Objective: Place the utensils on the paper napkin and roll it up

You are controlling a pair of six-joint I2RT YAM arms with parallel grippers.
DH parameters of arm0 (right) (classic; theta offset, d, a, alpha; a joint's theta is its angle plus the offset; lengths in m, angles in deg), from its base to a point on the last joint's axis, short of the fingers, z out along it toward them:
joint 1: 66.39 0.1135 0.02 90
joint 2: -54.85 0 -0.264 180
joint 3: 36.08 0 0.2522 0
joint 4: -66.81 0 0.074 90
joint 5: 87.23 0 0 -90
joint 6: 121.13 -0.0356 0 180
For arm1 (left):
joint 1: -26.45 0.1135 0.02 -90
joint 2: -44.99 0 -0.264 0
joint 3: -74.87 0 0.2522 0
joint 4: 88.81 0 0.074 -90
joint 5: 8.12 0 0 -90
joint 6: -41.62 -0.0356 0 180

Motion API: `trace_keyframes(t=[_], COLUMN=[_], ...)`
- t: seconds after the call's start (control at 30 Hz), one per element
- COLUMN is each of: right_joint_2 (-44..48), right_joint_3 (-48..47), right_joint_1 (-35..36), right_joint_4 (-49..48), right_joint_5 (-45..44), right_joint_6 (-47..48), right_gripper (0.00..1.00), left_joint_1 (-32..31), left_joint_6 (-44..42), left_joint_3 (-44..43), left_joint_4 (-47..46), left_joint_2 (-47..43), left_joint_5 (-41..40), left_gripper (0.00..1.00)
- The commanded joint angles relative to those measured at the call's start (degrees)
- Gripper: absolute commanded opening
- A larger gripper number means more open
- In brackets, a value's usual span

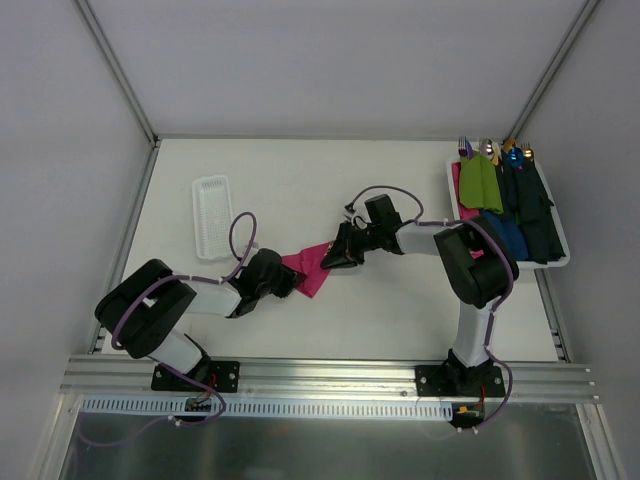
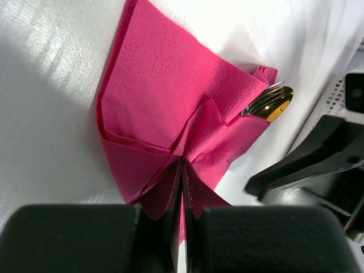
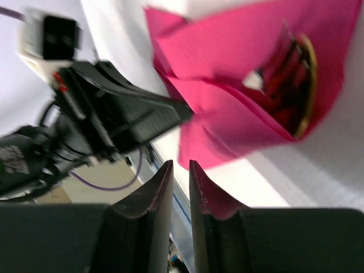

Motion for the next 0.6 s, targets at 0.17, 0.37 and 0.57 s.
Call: trace_keyframes(t=[0.17,0.37,0.57], right_joint_2=[-3.0,-6.9,-9.3], right_joint_3=[-0.5,-0.4,0.1], right_joint_1=[-0.3,-0.4,-0.5], right_joint_4=[-17.7,-18.4,-18.3], right_joint_5=[0.7,0.8,-0.6], right_joint_6=[-13.6,-14.6,-14.9], right_gripper=[0.20,0.19,0.18], left_joint_1=[-0.2,-0.2,-0.2], left_joint_6=[-0.8,-0.8,-1.4], left_joint_3=[1.5,1.7,1.7], left_joint_4=[8.9,8.7,8.6], left_joint_2=[3.4,3.4,2.9], left_joint_5=[-3.8,-3.9,-4.0], left_gripper=[0.00,0.00,0.00])
